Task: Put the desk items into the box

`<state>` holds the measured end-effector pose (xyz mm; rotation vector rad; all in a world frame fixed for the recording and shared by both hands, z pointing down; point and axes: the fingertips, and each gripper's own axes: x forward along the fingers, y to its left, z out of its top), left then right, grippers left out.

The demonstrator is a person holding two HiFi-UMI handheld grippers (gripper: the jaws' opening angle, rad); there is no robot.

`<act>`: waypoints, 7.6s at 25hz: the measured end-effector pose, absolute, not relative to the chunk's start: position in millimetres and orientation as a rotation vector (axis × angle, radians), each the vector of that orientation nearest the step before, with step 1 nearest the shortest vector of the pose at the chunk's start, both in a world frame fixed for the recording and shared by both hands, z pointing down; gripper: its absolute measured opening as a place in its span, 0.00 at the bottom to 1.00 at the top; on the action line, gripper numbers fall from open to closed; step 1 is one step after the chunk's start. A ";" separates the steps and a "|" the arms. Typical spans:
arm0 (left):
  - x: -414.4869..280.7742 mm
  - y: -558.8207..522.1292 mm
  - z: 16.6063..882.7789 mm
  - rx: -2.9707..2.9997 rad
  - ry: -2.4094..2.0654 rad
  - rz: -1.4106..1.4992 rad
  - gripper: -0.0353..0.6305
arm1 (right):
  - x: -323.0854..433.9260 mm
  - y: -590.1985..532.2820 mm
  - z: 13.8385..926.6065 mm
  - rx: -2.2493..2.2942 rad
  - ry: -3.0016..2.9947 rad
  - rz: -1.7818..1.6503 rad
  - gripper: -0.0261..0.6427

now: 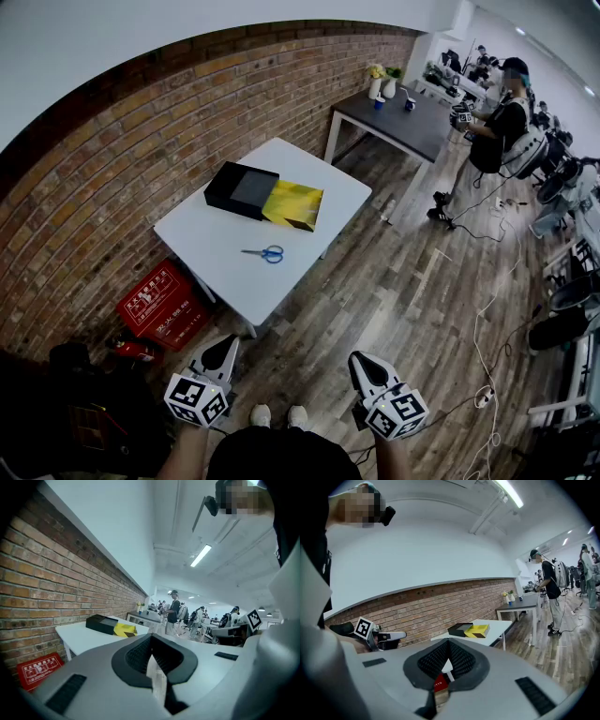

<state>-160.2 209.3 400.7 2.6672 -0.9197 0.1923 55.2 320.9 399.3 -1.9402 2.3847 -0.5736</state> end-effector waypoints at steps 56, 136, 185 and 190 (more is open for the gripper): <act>-201.2 185.3 426.6 2.688 -0.790 0.240 0.07 | -5.1 298.0 427.7 -1.945 2.308 -0.726 0.07; -38.7 -75.4 589.5 2.353 -1.102 0.738 0.07 | 22.5 -83.3 629.8 -1.015 3.490 -0.826 0.07; -57.1 -120.6 560.9 2.348 -1.242 0.614 0.07 | 11.9 -107.5 616.2 -0.853 3.761 -0.354 0.18; -42.8 -131.8 547.2 2.398 -1.215 0.593 0.07 | 25.8 -116.3 597.4 -0.960 3.708 -0.318 0.18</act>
